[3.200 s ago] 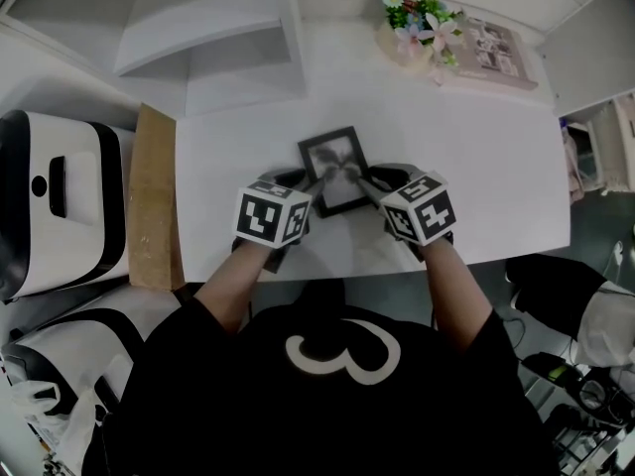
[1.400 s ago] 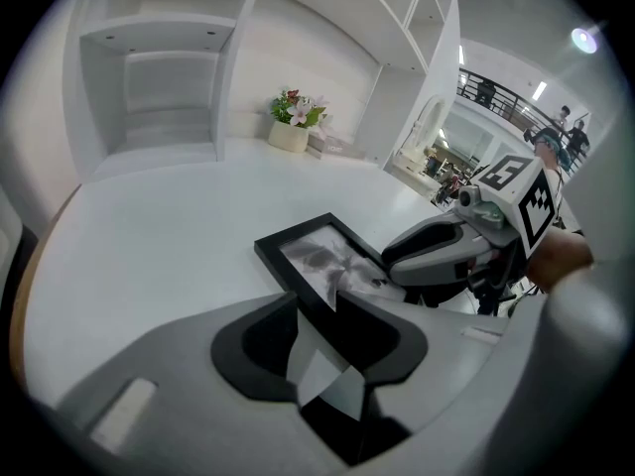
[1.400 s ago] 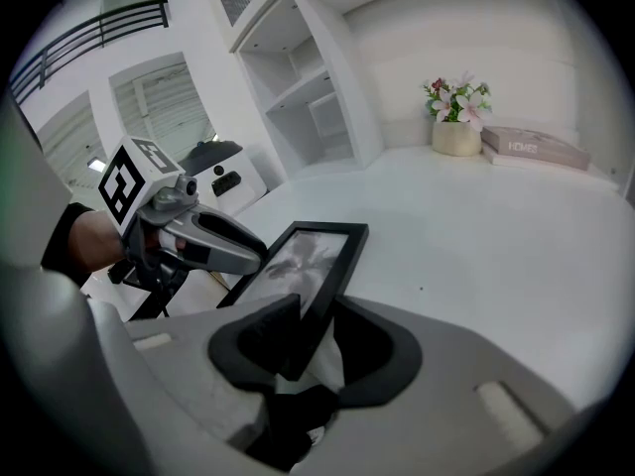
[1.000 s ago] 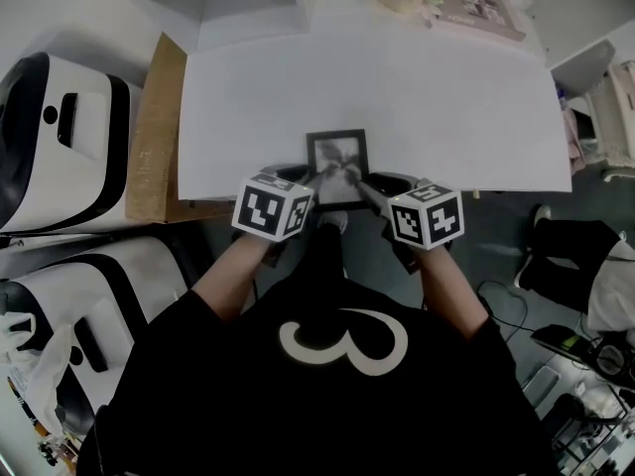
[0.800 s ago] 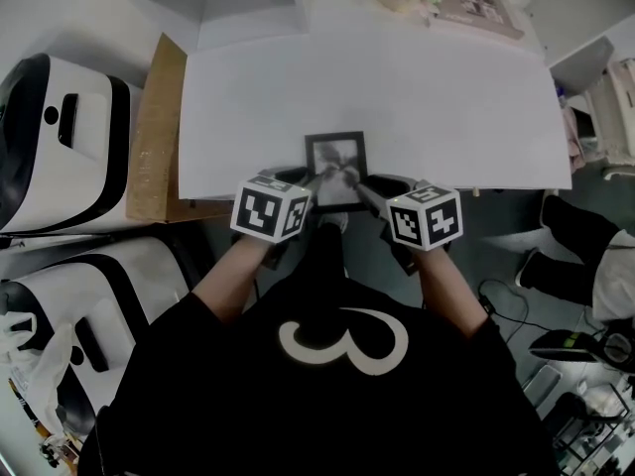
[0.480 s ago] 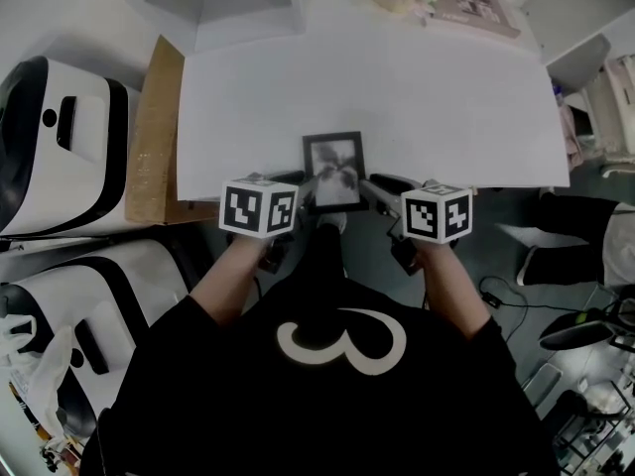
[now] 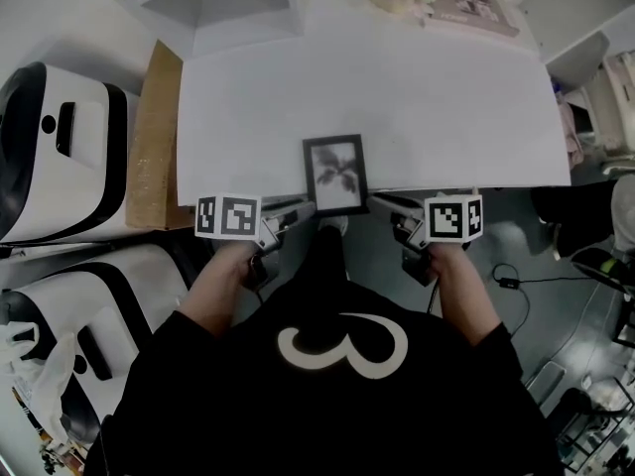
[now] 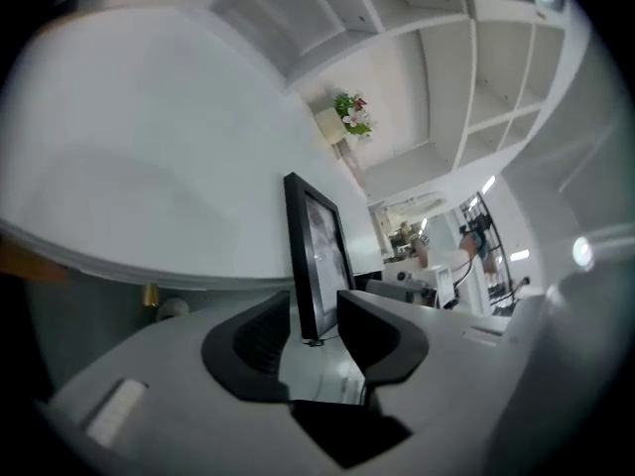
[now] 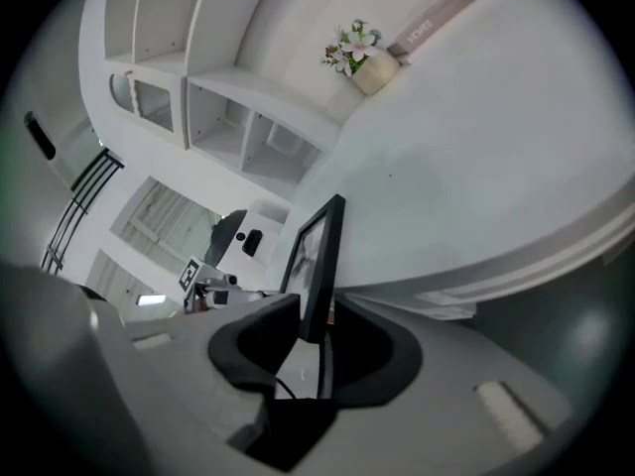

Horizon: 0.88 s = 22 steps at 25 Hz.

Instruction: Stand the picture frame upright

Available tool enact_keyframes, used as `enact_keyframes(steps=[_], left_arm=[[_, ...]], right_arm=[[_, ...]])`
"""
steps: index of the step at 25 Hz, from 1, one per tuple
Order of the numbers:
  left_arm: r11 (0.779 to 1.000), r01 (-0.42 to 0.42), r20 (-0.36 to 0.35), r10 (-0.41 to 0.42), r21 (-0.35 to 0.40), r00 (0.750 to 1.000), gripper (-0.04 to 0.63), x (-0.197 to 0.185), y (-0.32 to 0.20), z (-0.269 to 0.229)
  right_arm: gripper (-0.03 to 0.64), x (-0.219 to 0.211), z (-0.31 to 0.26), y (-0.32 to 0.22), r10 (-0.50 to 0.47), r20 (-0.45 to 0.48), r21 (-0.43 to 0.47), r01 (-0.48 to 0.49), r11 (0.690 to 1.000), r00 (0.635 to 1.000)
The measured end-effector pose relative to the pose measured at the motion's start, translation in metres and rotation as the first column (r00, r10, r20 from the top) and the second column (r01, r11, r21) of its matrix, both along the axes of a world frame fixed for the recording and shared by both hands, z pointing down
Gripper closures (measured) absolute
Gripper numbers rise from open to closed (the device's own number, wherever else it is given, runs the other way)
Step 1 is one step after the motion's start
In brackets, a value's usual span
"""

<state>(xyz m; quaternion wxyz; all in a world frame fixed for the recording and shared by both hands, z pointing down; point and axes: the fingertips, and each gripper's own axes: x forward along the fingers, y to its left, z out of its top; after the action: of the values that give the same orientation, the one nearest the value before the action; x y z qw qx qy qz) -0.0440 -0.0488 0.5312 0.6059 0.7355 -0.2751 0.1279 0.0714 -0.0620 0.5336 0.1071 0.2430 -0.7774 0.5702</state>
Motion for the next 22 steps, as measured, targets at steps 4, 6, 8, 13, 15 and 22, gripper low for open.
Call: enact_keyframes(steps=[4,6,8,13,15,22], left_arm=[[0.997,0.017,-0.098,-0.024,-0.073,0.995,0.448,0.006,-0.001,0.008],[0.995,0.014,-0.126,-0.026,-0.094,0.992,0.448,0.009,-0.001,0.011],[0.994,0.017,-0.157,-0.035,-0.111,0.987,0.448,0.011,-0.004,0.012],[0.991,0.011,-0.192,-0.037,-0.131,0.981,0.461,0.012,-0.009,0.011],[0.992,0.000,-0.171,-0.021,-0.127,0.985,0.484,0.010,-0.009,0.013],[0.992,-0.032,-0.141,0.014,-0.126,0.990,0.511,0.009,-0.007,0.016]], right_arm=[[0.503,-0.006,0.006,-0.001,-0.037,0.023,-0.037,0.037,0.999,0.999],[0.503,-0.009,0.008,-0.002,-0.048,0.032,-0.052,0.050,0.997,0.998],[0.503,-0.013,0.007,-0.004,-0.060,0.051,-0.063,0.063,0.996,0.997],[0.528,-0.020,0.007,-0.006,-0.091,0.070,-0.075,0.097,0.992,0.993],[0.528,-0.020,0.007,-0.006,-0.096,0.074,-0.080,0.102,0.992,0.993],[0.528,-0.022,0.007,-0.005,-0.124,0.069,-0.077,0.129,0.989,0.990]])
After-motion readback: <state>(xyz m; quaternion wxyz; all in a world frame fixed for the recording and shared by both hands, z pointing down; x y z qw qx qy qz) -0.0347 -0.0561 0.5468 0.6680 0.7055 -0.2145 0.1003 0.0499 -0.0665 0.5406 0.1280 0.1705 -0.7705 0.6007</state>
